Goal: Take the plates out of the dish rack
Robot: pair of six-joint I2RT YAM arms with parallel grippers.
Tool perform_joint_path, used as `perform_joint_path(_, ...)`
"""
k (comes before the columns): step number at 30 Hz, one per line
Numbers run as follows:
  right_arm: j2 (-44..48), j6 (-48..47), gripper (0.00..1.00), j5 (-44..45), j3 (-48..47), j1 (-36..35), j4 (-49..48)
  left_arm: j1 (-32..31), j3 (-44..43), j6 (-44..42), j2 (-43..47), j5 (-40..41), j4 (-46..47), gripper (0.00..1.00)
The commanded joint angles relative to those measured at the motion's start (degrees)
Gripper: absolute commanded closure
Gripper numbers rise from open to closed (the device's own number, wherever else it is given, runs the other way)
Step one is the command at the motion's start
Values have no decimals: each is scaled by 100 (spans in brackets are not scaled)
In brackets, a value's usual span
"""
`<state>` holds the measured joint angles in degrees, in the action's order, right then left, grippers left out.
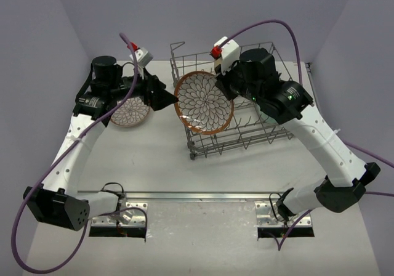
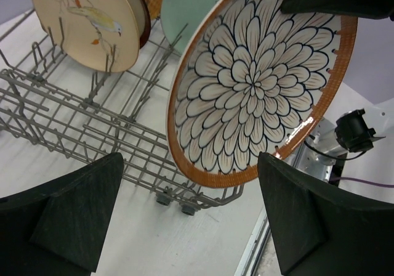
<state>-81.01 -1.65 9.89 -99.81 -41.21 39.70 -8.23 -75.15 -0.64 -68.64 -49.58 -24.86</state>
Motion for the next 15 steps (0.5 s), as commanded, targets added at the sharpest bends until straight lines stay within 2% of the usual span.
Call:
perform_joint_path(1, 84, 731, 100, -753, -407, -10, -568, -214, -300, -47, -125, 104, 25, 13)
perform_joint_path(5, 68, 917, 100, -1129, -495, -10, -462, -242, -308, -5, -285, 155, 61, 16)
perform_joint_path(15, 22, 1085, 100, -1406, -563, -8, -430, -285, -206, 380, -575, -879, 195, 50)
